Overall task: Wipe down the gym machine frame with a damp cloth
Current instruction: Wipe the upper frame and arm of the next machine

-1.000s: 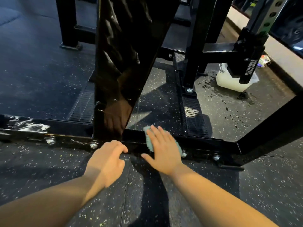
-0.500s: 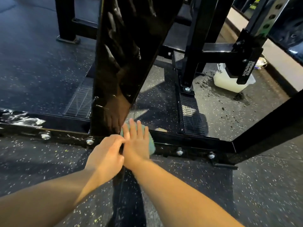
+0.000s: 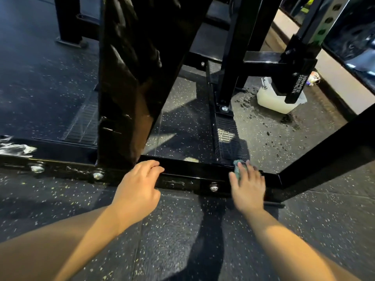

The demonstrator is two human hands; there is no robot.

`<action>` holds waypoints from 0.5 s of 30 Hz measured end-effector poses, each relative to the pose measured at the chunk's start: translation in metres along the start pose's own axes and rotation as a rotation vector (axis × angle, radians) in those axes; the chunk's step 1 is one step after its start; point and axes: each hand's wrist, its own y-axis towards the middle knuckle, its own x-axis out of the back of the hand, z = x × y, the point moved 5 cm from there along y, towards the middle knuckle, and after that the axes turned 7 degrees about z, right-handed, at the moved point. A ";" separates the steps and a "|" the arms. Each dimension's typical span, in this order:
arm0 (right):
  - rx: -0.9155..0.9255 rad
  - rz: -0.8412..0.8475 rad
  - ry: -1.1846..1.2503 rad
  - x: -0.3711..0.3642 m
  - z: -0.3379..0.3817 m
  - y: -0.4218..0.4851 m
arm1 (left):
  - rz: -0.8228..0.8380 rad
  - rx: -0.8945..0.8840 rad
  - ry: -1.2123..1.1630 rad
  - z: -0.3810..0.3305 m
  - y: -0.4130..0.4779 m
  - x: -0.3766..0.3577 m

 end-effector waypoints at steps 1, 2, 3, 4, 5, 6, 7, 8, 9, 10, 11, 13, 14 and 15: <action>-0.037 -0.008 0.000 -0.004 0.017 -0.004 | 0.013 0.035 -0.041 0.000 0.002 -0.003; 0.003 -0.037 -0.010 -0.009 0.042 -0.009 | 0.007 0.059 -0.070 0.000 0.004 -0.004; 0.101 -0.071 -0.020 -0.018 0.075 -0.016 | 0.002 0.081 -0.082 0.002 0.004 -0.006; 0.203 -0.092 -0.030 -0.022 0.108 -0.024 | 0.000 0.090 -0.086 0.001 0.006 -0.009; 0.310 -0.106 -0.038 -0.028 0.139 -0.032 | -0.009 0.097 -0.096 0.001 0.007 -0.011; 0.411 -0.097 -0.036 -0.033 0.168 -0.041 | -0.014 0.102 -0.095 0.002 0.008 -0.014; 0.492 -0.037 -0.042 -0.036 0.186 -0.046 | -0.012 0.094 -0.080 -0.001 0.010 -0.017; 0.546 0.021 -0.053 -0.037 0.192 -0.045 | -0.017 0.070 -0.063 -0.008 0.018 -0.019; 0.604 0.079 -0.053 -0.039 0.197 -0.045 | -0.022 0.081 -0.056 -0.006 0.018 -0.018; 0.648 0.088 -0.039 -0.038 0.188 -0.041 | -0.024 0.086 -0.061 -0.007 0.021 -0.017; 0.668 0.051 -0.038 -0.035 0.169 -0.037 | -0.016 0.080 -0.066 -0.011 0.024 -0.020; 0.606 -0.052 -0.038 -0.028 0.115 -0.022 | 0.008 0.058 -0.026 -0.019 0.026 -0.028; 0.535 -0.097 -0.040 -0.022 0.084 -0.014 | 0.021 0.053 -0.001 -0.023 0.027 -0.032; 0.459 -0.099 -0.058 -0.018 0.050 -0.007 | 0.024 0.049 0.016 -0.031 0.029 -0.035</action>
